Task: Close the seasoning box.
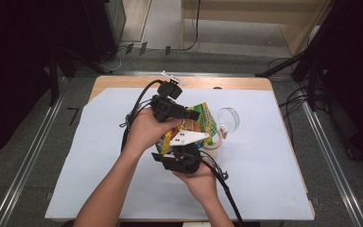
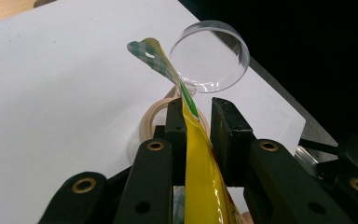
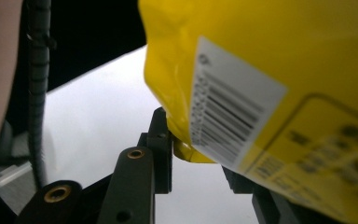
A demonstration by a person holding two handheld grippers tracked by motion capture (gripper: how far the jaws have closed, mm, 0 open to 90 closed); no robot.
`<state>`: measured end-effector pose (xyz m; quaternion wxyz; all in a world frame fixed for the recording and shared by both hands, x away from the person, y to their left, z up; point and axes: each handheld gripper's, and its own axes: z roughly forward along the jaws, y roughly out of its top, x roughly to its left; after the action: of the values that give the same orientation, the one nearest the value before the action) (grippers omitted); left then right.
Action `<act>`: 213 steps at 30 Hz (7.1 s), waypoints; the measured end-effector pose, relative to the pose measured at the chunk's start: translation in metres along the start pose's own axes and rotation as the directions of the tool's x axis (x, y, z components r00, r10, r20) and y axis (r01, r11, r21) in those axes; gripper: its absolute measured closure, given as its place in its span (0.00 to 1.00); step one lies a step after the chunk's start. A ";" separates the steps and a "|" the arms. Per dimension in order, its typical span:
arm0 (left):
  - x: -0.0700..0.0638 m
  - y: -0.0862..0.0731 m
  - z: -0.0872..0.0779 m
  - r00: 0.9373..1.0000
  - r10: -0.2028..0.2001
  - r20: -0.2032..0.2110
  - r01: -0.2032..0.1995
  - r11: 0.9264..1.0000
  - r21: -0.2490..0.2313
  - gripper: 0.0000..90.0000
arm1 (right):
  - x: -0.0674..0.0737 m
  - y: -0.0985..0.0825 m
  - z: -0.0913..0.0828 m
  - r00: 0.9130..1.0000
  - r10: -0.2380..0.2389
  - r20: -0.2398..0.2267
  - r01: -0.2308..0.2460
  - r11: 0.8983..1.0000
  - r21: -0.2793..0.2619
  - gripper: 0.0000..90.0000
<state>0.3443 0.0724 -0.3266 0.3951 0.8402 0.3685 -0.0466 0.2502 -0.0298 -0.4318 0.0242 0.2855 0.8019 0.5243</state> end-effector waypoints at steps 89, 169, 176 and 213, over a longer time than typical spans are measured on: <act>0.006 0.006 -0.003 1.000 0.001 0.002 -0.001 1.000 -0.007 0.86 | 0.006 0.007 0.006 0.999 -0.004 0.053 0.005 1.000 -0.025 0.77; 0.005 0.006 -0.004 1.000 0.004 0.004 -0.004 1.000 -0.015 0.86 | 0.006 0.007 0.006 0.998 -0.005 0.060 0.006 1.000 -0.028 0.77; 0.003 0.006 -0.005 1.000 0.011 0.000 -0.011 1.000 -0.016 0.86 | 0.007 0.008 0.005 0.998 -0.003 0.061 0.005 1.000 -0.030 0.77; -0.009 0.006 -0.007 0.999 0.041 -0.001 -0.041 0.999 -0.014 0.88 | 0.005 0.006 0.009 0.998 -0.001 0.068 0.004 0.999 -0.052 0.79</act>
<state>0.3400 0.0695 -0.3152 0.4017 0.8448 0.3517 -0.0358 0.2513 -0.0184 -0.4294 0.0596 0.3014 0.7870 0.5351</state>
